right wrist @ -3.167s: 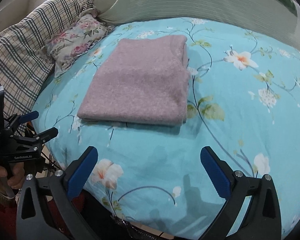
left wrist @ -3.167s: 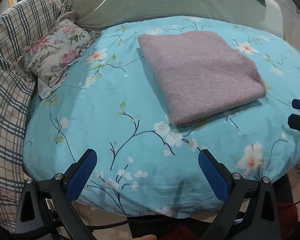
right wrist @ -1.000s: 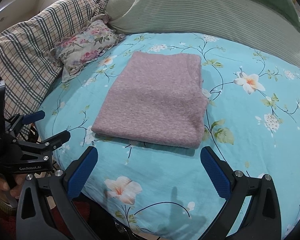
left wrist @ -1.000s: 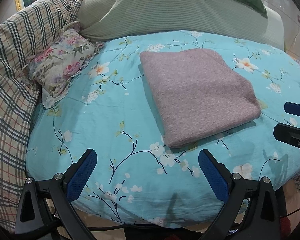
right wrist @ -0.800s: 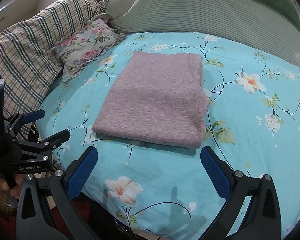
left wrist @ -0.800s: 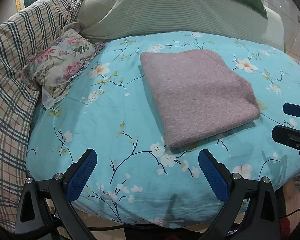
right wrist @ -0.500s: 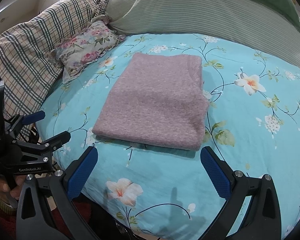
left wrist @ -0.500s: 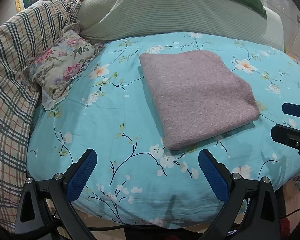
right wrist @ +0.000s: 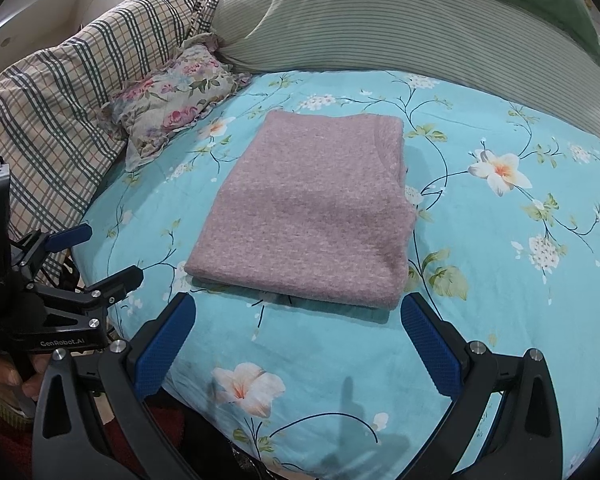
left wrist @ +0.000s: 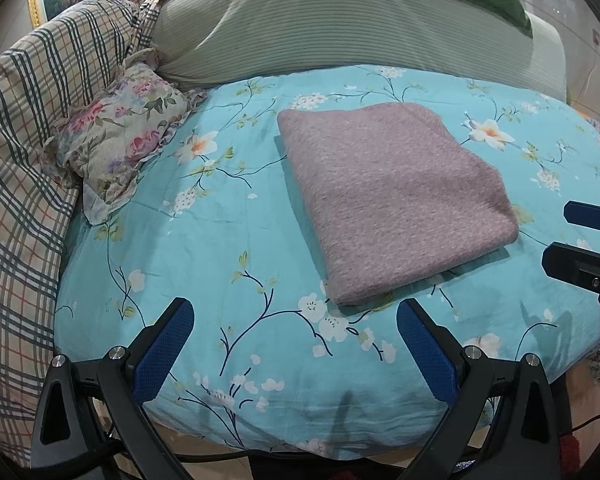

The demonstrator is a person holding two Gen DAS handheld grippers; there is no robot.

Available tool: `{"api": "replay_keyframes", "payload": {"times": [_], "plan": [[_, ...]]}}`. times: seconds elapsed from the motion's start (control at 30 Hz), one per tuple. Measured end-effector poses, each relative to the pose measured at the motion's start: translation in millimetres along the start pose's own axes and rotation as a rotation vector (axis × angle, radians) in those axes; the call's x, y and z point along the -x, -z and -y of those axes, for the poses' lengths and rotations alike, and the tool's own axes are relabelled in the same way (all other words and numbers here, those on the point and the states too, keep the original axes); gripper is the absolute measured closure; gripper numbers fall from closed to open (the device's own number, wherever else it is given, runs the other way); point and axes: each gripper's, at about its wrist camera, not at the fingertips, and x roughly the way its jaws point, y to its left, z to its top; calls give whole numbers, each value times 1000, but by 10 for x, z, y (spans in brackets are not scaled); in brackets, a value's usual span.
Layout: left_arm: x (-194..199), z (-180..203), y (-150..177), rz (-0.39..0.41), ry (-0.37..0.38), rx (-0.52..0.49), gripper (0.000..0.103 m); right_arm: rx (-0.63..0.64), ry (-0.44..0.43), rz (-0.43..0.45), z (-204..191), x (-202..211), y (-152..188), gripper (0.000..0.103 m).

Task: Fold small clothes

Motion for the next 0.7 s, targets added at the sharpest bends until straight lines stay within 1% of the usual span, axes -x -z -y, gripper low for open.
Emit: {"api": "replay_keyframes", "payload": {"times": [0.7], "plan": [[-18,-20,-8,1,6,5,1,4,-4,-3,3,-21,-11,1]]}}
